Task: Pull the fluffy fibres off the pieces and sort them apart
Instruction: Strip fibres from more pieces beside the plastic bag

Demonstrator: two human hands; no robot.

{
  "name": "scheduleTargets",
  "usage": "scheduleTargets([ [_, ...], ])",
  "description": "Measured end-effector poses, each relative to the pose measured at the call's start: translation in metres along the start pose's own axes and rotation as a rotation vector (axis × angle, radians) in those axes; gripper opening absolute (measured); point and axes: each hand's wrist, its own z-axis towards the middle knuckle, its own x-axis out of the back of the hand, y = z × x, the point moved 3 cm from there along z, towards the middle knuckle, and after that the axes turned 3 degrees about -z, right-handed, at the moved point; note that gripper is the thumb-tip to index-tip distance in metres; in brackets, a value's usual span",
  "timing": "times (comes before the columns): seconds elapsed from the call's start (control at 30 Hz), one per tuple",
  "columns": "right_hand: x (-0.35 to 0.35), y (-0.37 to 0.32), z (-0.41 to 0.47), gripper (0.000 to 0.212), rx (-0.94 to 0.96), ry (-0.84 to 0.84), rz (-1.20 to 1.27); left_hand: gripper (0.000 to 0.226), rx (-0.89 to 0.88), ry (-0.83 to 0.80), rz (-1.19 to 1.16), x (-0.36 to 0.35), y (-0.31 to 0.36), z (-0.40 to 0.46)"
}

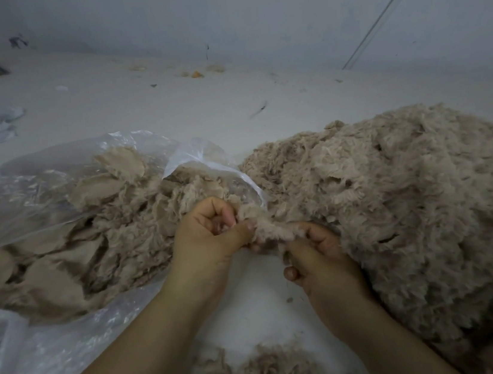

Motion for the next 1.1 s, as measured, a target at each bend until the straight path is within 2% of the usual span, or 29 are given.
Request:
scheduleTargets([
  [0.17,0.0,-0.002,0.002,0.03,-0.141,0.061,0.244,0.029,-0.018,-0.079,-0.028,-0.003,0.004,-0.001],
  [0.27,0.0,-0.001,-0.002,0.049,-0.081,-0.018,0.16,0.033,-0.062,-0.129,0.018,-0.006,0.006,-0.002],
  [0.37,0.001,-0.001,-0.005,0.043,0.012,-0.052,0.027,0.033,-0.107,-0.083,0.099,-0.008,0.008,-0.004],
  [0.47,0.003,0.004,-0.004,0.053,-0.013,-0.039,0.024,0.036,-0.156,0.0,0.132,-0.006,0.009,-0.004],
  [0.57,0.004,0.005,-0.002,0.044,-0.026,-0.024,0.046,0.052,-0.165,-0.013,0.115,-0.005,0.007,-0.004],
  [0.67,0.003,0.003,-0.001,0.019,0.029,-0.084,-0.02,0.05,-0.175,-0.07,0.101,-0.008,0.006,-0.005],
  [0.8,0.002,0.002,0.0,0.012,0.067,-0.137,-0.04,0.047,-0.194,-0.078,0.079,-0.007,0.006,-0.004],
  [0.93,0.003,0.003,0.0,0.019,0.093,-0.179,-0.113,0.028,-0.209,-0.096,0.045,-0.011,0.009,-0.005],
  [0.97,0.003,0.003,0.001,0.015,0.099,-0.178,-0.123,0.024,-0.21,-0.101,0.042,-0.012,0.01,-0.006],
  [1.0,0.002,0.003,0.001,0.012,0.098,-0.164,-0.119,0.024,-0.207,-0.108,0.035,-0.013,0.01,-0.007],
  [1.1,0.004,0.006,0.002,0.026,0.096,-0.133,-0.122,0.03,-0.189,-0.135,0.019,-0.015,0.008,-0.007],
])
